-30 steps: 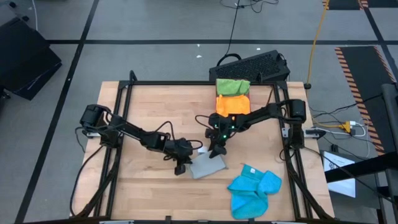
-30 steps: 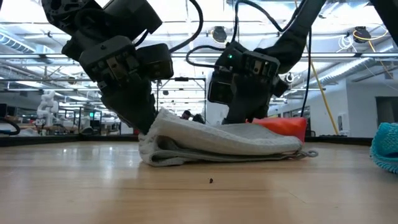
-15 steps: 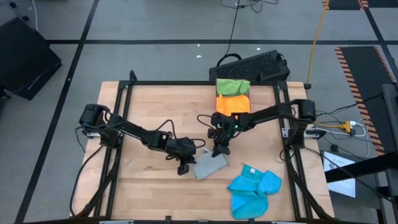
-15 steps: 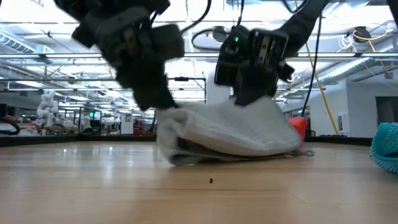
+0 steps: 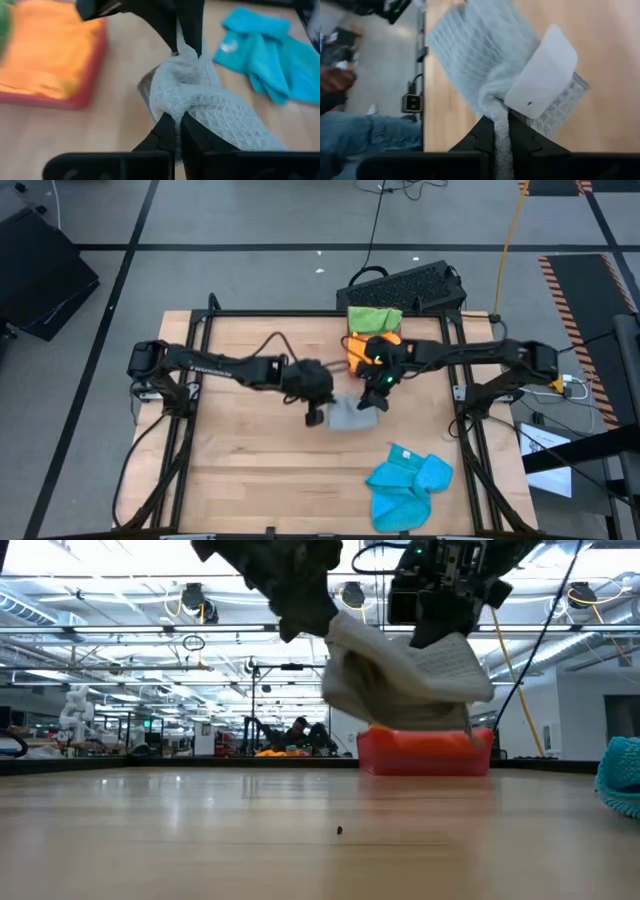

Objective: Fold microfiber towels
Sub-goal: Stack the gray microfiber cloth on top of the yellow microfiber cloth in the red bin

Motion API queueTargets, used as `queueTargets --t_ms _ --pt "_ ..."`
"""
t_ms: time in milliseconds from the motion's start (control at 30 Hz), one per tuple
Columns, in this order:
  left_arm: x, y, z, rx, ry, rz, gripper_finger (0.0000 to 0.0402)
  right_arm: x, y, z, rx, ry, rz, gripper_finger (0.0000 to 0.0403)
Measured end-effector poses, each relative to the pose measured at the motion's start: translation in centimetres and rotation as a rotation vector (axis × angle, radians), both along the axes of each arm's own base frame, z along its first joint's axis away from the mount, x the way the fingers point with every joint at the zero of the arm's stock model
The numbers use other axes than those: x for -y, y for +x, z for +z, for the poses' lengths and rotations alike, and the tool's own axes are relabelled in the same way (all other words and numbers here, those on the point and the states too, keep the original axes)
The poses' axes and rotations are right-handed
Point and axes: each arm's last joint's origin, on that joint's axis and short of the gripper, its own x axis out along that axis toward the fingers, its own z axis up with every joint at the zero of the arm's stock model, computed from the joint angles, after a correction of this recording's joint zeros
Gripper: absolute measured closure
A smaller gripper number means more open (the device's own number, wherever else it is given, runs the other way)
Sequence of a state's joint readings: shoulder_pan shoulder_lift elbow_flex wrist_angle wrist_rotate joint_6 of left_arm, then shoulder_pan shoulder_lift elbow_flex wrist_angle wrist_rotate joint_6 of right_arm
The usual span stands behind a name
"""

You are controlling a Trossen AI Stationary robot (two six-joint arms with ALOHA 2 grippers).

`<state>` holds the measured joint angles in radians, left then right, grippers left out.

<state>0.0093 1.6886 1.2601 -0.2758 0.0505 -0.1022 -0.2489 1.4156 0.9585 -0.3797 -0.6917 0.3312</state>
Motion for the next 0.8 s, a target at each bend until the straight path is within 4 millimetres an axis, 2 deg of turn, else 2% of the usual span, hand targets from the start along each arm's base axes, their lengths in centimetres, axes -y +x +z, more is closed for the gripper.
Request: queueTargets --t_ms 233,500,667,800 --pt "-4.8 0.4 1.8 0.085 0.075 0.034 0.038 3.7 -3.2 2.1 0.026 -0.077 -0.153 0.0385" --pt "-10.8 0.0 2.0 0.169 0.081 0.136 0.0394 8.8 -5.6 2.3 0.056 -0.115 -0.34 0.0385" --pt "-13.4 0.7 0.6 0.221 0.071 0.164 0.0377 11.1 -7.3 2.3 0.059 -0.099 -0.437 0.0385" --pt "-14.6 1.3 -0.9 0.226 0.047 0.171 0.0383 12.6 -8.7 2.3 0.081 -0.049 -0.48 0.0385"
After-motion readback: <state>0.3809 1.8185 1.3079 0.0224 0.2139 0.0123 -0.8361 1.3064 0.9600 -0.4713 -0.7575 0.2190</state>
